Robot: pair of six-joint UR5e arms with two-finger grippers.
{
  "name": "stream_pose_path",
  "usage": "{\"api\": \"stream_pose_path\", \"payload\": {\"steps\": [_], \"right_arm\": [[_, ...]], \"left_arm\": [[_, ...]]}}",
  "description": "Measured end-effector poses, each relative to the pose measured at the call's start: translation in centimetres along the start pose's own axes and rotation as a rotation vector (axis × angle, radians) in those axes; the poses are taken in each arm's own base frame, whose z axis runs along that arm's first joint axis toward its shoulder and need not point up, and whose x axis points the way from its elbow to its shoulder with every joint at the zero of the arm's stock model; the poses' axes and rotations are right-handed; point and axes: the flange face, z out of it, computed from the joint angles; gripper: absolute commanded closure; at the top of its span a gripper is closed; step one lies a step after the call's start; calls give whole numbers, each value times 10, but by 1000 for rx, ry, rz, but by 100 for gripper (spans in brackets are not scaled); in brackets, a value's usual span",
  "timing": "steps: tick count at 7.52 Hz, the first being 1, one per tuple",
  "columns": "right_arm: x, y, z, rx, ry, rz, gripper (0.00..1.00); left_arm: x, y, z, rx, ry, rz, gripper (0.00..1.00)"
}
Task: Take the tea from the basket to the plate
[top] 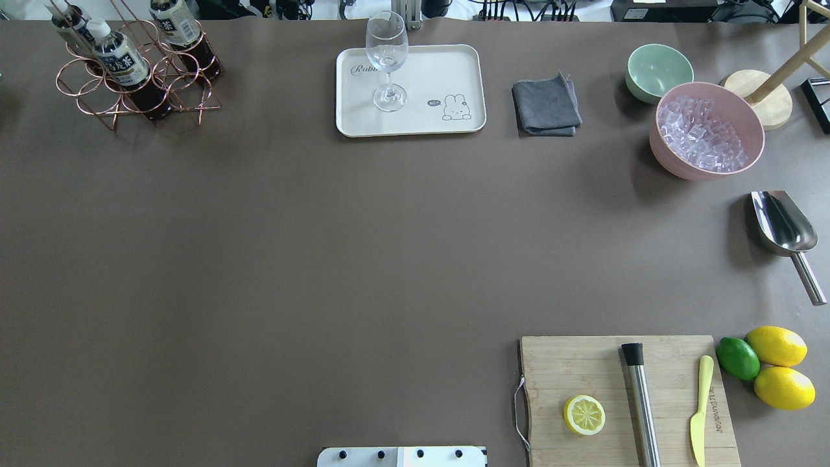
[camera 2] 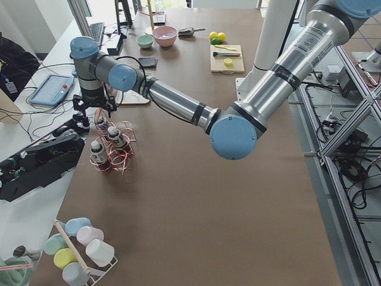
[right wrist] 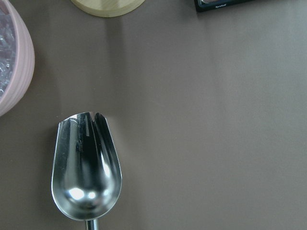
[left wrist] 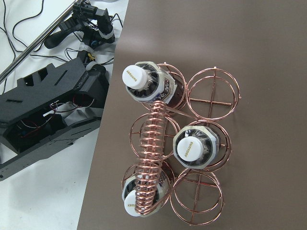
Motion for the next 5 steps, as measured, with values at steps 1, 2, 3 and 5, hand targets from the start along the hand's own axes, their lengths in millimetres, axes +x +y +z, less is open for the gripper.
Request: {"api": "stream_pose_path", "payload": {"steps": [1, 2, 3, 5], "right_arm": [[0, 0, 0, 0, 0, 0, 1], [0, 0, 0, 0, 1, 0, 1], [1, 0, 1, -2, 1, 1, 1], [2, 0, 2, -5, 2, 4, 1]], "left_arm": [[-7, -7, 4, -6, 12, 8, 2], [-14, -16, 9, -10, 24, 11, 3], [-18, -31, 18, -13, 40, 13, 3], [-22, -51, 32, -18, 65, 6, 12]]}}
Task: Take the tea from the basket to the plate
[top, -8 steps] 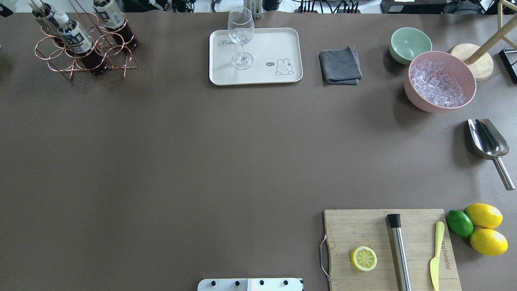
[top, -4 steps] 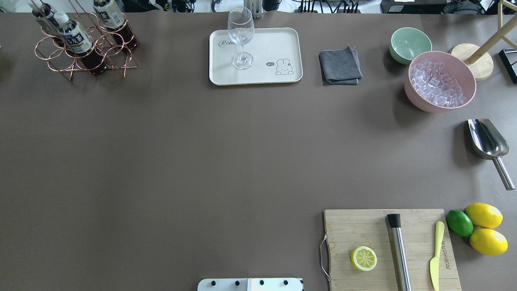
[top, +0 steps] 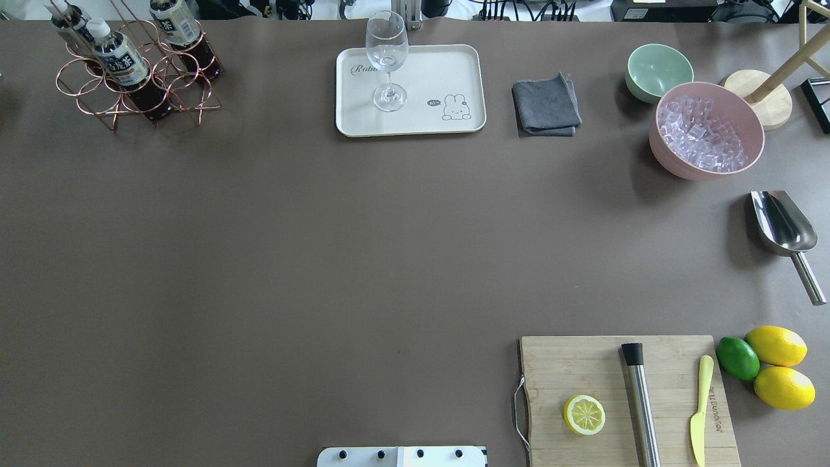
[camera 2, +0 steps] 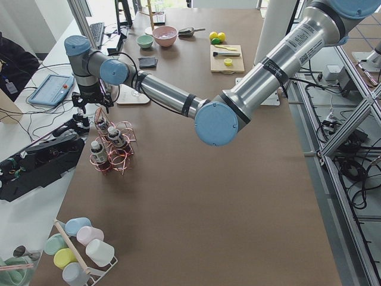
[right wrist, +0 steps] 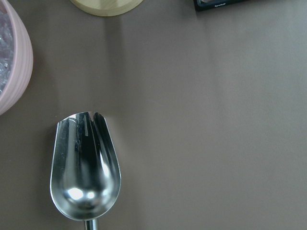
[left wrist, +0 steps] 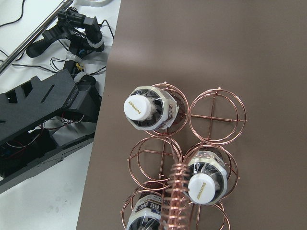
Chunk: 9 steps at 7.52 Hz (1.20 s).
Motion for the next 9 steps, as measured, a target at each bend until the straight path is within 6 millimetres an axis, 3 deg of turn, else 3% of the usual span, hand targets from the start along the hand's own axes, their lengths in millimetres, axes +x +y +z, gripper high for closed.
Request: {"api": "stream_pose_path", "payload": {"steps": [1, 2, 3, 7, 9], "right_arm": [[1, 1, 1, -2, 1, 2, 1], [1, 1, 1, -2, 0, 2, 1], [1, 1, 1, -1, 0, 1, 1], [0, 2, 0, 0, -1, 0, 1], [1, 2, 0, -1, -1, 3, 1]], "left_arm": [[0, -5, 7, -2, 9, -8, 35], [1, -7, 13, -4, 16, -11, 77], [1, -7, 16, -5, 21, -10, 100], [1, -10, 16, -3, 20, 0, 100], [-5, -17, -6, 0, 10, -10, 100]]}}
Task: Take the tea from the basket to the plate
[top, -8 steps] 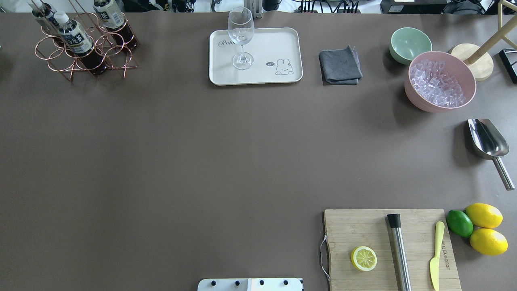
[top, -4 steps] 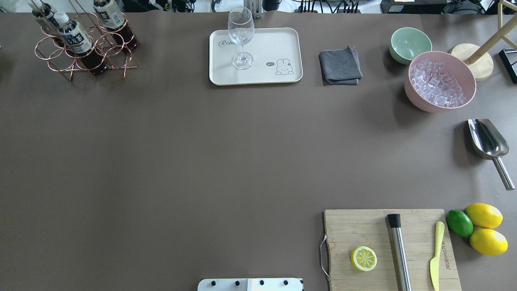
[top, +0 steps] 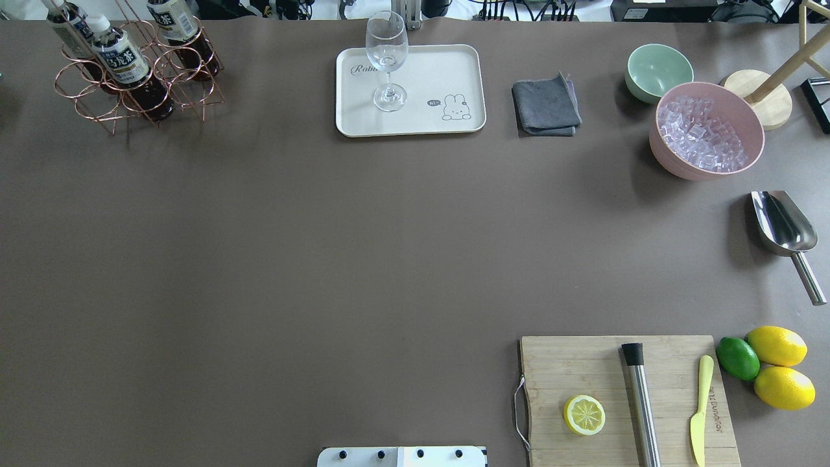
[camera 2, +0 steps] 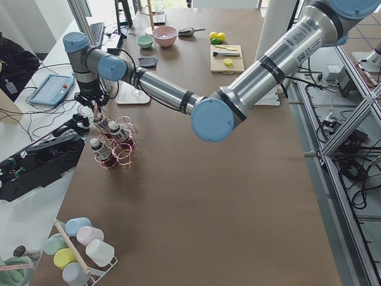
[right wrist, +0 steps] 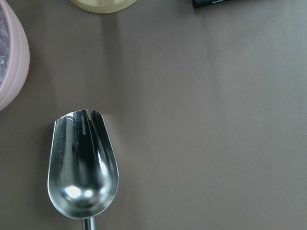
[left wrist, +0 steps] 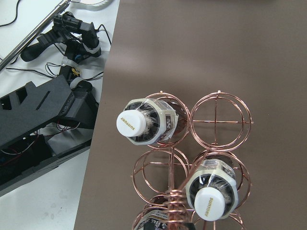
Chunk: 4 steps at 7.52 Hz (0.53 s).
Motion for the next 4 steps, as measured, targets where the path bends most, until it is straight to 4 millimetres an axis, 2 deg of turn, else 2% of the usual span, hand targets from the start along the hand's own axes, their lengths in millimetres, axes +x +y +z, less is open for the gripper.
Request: {"api": "stream_pose_path", "payload": {"steps": [2, 4], "right_arm": [[0, 1, 0, 0, -1, 1, 1], [1, 1, 0, -2, -1, 3, 1]], "left_arm": [[8, -20, -46, -11, 8, -4, 100], [36, -35, -85, -15, 6, 1, 100]]}}
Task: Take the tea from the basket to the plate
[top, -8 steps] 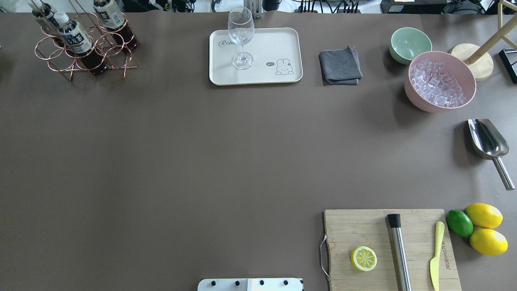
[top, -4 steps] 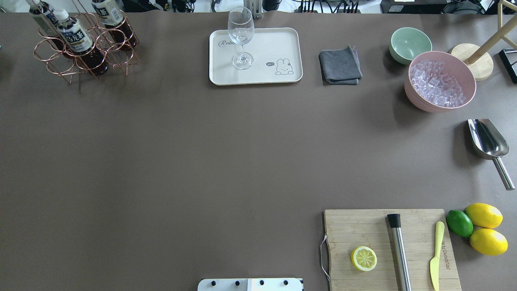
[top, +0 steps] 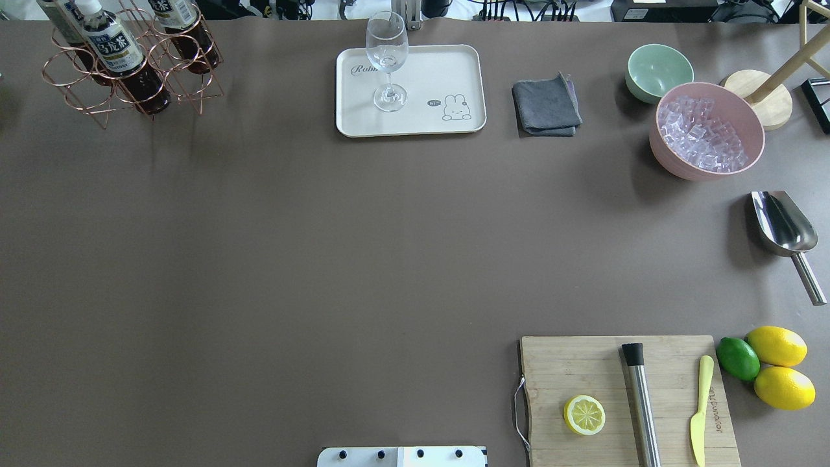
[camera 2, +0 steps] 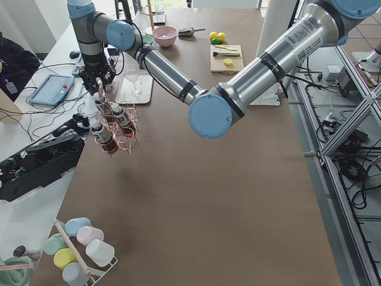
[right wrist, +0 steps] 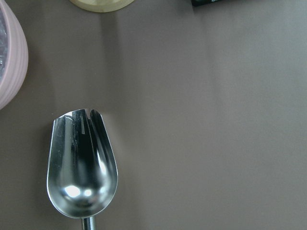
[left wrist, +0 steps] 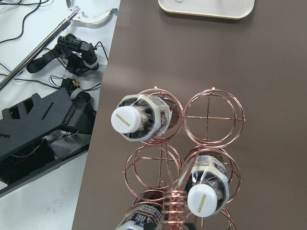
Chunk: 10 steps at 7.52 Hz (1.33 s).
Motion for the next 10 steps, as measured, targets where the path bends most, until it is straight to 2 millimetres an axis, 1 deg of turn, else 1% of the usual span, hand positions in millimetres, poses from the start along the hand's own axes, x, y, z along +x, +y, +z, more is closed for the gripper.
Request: {"api": "stream_pose_path", "payload": {"steps": [1, 2, 3, 4, 5, 6, 7, 8, 9, 10], "right_arm": [[1, 0, 1, -2, 1, 1, 1], [2, 1, 2, -4, 2, 3, 1], [3, 2, 3, -5, 1, 5, 1], [3, 2, 3, -6, 2, 5, 1], [4, 3, 3, -6, 2, 6, 1], [4, 2, 3, -6, 2, 5, 1], [3, 2, 3, -5, 2, 5, 1], [3, 2, 2, -5, 2, 5, 1], [3, 3, 3, -6, 3, 6, 1], [3, 2, 3, -6, 4, 6, 1]], "left_arm": [[21, -2, -16, 8, -14, 16, 100], [46, 3, -25, 16, -25, 32, 100], [72, 6, -39, 27, -41, 48, 100], [97, 13, -48, 27, -43, 47, 100], [121, 28, -52, 23, -39, 37, 100], [137, 48, -52, 17, -35, 19, 100], [149, 68, -44, 10, -25, 1, 100], [158, 82, -36, 8, -19, -4, 100], [165, 89, -28, 13, -19, 2, 100], [172, 83, -18, 22, -7, 13, 100]]}}
